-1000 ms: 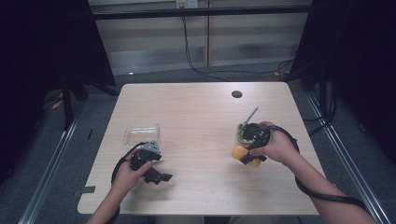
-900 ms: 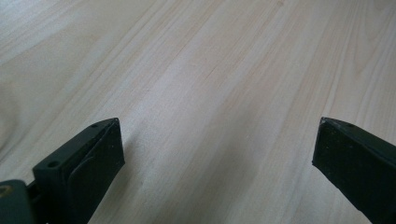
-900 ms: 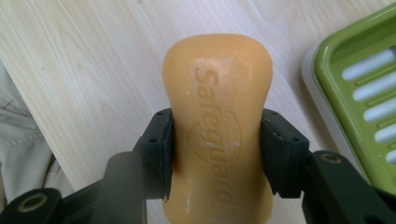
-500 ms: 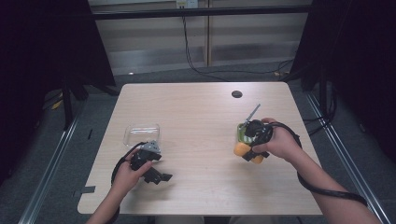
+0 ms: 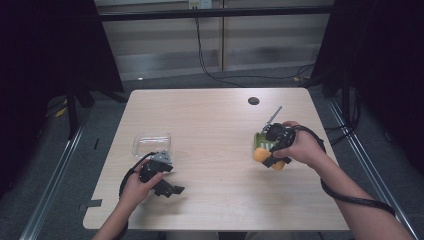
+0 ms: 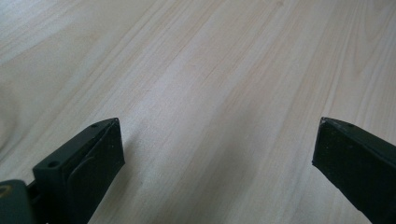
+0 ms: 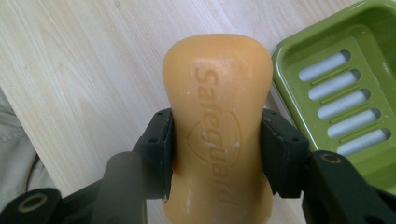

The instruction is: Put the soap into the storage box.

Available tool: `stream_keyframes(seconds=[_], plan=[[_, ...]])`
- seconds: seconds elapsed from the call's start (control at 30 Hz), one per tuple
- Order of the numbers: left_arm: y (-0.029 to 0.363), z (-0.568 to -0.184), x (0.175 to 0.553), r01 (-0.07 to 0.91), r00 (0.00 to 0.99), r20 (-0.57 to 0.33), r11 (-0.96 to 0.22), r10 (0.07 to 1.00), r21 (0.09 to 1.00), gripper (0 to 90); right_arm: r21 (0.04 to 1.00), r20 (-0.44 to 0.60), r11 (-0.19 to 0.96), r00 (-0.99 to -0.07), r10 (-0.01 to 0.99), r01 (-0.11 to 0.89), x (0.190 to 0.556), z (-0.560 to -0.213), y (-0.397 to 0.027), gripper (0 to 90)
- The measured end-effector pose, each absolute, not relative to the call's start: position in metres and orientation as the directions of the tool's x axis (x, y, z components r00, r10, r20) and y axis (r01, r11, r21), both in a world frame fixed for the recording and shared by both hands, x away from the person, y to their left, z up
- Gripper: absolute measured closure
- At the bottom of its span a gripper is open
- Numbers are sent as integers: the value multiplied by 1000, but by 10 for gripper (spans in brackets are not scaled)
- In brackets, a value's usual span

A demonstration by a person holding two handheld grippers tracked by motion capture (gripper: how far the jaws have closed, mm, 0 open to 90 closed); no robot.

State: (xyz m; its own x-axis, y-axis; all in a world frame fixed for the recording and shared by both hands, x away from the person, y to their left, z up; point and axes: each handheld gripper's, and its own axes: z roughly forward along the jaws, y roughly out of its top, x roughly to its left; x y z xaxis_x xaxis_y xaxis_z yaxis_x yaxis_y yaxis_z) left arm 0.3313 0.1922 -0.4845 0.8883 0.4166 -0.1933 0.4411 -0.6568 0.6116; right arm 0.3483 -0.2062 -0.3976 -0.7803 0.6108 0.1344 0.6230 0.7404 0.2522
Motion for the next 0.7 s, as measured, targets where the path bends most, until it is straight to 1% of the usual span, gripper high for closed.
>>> stream_keyframes(seconds=[0.33, 0.37, 0.47, 0.5, 0.7], plan=[[192, -484, 331, 437, 890, -191, -658, 413, 613, 17, 263, 122, 746, -788, 604, 612, 354, -396, -211, 501], [191, -482, 330, 437, 887, -165, -670, 431, 600, 17, 266, 125, 741, -784, 608, 616, 355, -396, -211, 501], [191, -483, 330, 436, 888, -167, -672, 428, 599, 17, 267, 122, 744, -787, 605, 613, 356, -394, -212, 501], [192, -485, 331, 439, 890, -197, -654, 413, 615, 17, 264, 120, 746, -788, 603, 611, 357, -394, -212, 501], [192, -484, 331, 442, 888, -195, -654, 416, 614, 17, 273, 113, 750, -795, 596, 602, 360, -394, -215, 501]])
